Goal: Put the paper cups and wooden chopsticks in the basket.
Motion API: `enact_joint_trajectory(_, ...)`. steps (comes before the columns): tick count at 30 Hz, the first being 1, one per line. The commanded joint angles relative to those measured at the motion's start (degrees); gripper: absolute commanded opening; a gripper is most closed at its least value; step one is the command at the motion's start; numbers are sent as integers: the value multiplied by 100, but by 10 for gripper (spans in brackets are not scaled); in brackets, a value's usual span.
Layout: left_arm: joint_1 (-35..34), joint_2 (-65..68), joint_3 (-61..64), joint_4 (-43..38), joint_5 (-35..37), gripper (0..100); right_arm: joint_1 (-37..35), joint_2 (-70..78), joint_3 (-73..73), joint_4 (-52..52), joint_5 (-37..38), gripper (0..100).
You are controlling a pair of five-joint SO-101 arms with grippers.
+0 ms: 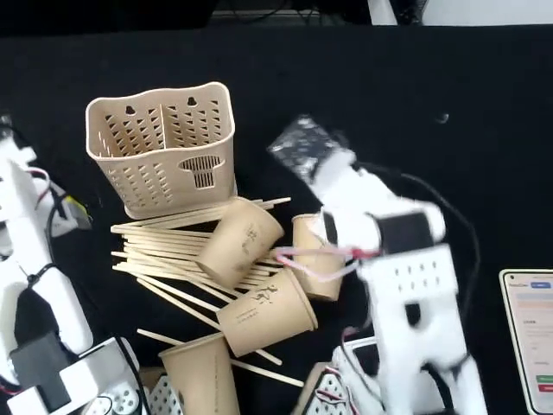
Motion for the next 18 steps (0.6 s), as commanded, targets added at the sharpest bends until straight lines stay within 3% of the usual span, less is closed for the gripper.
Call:
enact_joint_trajectory(1,48,-229,840,-809,668,234,79,769,-945,677,897,244)
enact_joint_trajectory(10,224,-229,1912,-1635,923,234,105,2149,-1209,1090,2092,293)
enact_joint_trajectory(18,189,-220,1982,-1714,923,234,141,2914,-1596,1829,3323,322)
